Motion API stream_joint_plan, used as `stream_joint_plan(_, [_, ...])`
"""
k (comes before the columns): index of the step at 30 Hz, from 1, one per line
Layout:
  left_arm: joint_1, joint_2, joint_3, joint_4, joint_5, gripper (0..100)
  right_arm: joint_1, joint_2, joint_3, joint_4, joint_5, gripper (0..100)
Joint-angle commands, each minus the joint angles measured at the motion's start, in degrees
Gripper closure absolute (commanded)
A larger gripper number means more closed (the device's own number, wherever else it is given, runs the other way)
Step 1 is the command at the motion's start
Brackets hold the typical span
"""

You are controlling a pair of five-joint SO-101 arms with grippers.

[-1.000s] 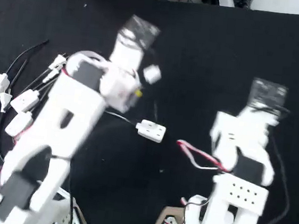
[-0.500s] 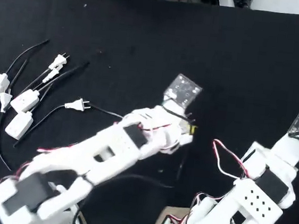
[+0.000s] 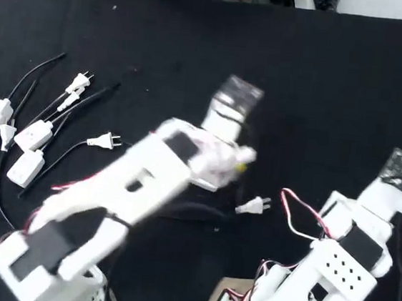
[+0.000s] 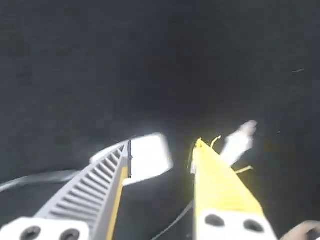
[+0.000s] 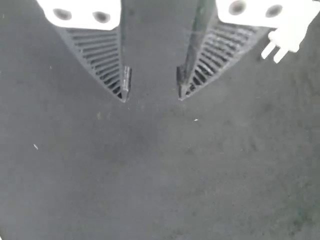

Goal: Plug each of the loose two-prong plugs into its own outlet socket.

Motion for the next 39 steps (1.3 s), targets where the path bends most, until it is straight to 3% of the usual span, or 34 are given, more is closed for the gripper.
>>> stream_joint_plan(1, [-16.13,-6.59,1.01,9.67,-8.35,80,-5.1,-1.63,-0.22,0.35,0.26,85.4])
stream_joint_plan(5, [-29.14,-6.68,9.19,10.02,-15.91,80,-11.16,-1.63,-0.31,0.44,0.18,85.4])
stream_joint_plan(11, [-39.08,-6.59,16.31,9.23,-26.99,80,-18.37,-1.71,-0.22,2.81,0.18,85.4])
stream_joint_plan(22, [-50.51,-6.51,27.21,-24.09,-28.04,80,-19.87,-1.71,-0.22,3.43,0.62,85.4])
stream_joint_plan(28, [-54.37,-6.51,28.09,-33.23,-23.03,80,-19.87,-1.71,-0.66,3.34,0.7,85.4])
stream_joint_plan(31, [-55.52,-7.12,26.86,-32.44,-19.16,80,-19.87,-1.71,-0.75,3.25,0.7,85.3])
stream_joint_plan(34, [-55.78,-7.3,24.04,-25.05,-18.37,80,-19.87,-1.71,-2.33,3.69,0.7,85.4])
stream_joint_plan(39, [-48.13,-6.59,20.09,-7.38,-27.34,80,-21.98,-1.45,-4.0,3.69,0.7,85.4])
